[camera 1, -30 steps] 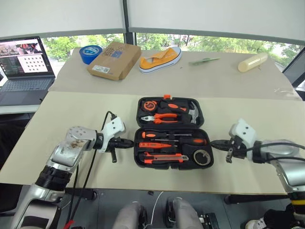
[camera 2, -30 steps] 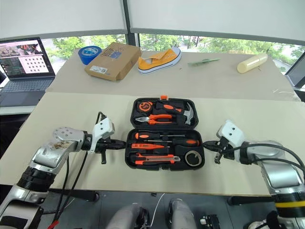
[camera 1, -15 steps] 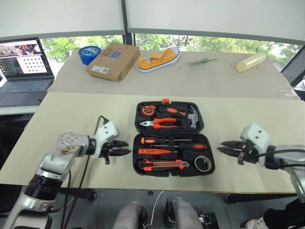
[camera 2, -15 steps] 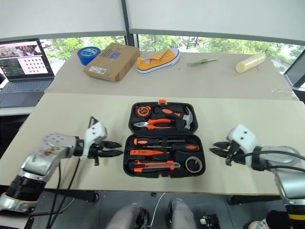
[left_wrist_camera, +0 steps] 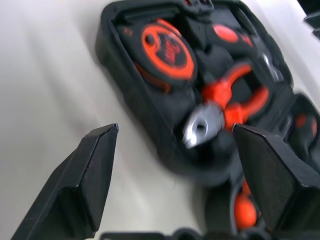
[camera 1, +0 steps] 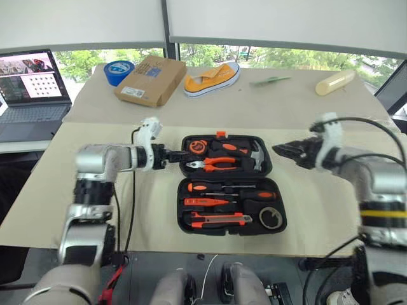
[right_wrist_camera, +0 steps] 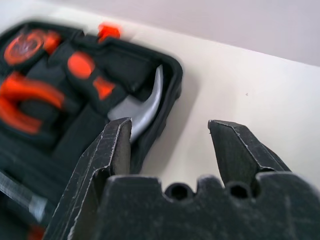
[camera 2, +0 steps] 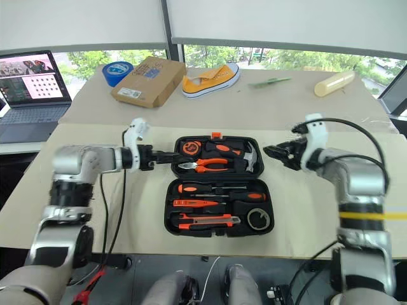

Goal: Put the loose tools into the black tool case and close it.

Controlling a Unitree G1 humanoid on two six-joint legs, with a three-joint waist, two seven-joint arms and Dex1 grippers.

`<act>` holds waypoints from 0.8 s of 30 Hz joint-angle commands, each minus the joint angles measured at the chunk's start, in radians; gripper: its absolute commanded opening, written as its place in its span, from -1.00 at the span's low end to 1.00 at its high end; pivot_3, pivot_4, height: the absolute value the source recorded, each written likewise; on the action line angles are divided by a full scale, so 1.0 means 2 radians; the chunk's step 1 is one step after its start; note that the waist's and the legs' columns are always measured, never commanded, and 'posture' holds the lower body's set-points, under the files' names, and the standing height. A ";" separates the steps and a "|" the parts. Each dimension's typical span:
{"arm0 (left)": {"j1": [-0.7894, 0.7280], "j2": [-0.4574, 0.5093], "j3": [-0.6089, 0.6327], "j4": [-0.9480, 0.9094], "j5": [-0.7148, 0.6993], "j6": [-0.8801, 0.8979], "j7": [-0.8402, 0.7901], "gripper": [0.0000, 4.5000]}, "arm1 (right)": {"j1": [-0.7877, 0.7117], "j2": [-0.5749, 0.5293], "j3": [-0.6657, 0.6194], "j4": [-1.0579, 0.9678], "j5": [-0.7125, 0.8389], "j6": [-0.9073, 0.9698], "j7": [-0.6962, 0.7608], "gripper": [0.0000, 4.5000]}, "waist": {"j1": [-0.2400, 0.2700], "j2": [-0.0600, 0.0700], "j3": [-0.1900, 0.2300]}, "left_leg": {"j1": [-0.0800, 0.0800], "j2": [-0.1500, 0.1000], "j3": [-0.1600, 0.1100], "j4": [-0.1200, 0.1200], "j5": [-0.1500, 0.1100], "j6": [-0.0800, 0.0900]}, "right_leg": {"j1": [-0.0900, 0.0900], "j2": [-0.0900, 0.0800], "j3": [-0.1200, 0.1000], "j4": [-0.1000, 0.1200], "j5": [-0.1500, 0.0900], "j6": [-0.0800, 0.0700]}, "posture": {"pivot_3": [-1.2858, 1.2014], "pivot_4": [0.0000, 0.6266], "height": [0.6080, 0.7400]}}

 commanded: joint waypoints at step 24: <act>0.024 -0.007 0.013 -0.003 -0.007 -0.014 0.050 -1.00 | 0.010 0.013 0.041 -0.034 -0.016 0.018 -0.001 -0.99 | -0.009 0.001 -0.001 | 0.005 0.000 0.000 -0.004 0.001 -0.002 | 0.005 0.000 -0.005 -0.001 0.000 0.000 | 0.03 -0.52 0.87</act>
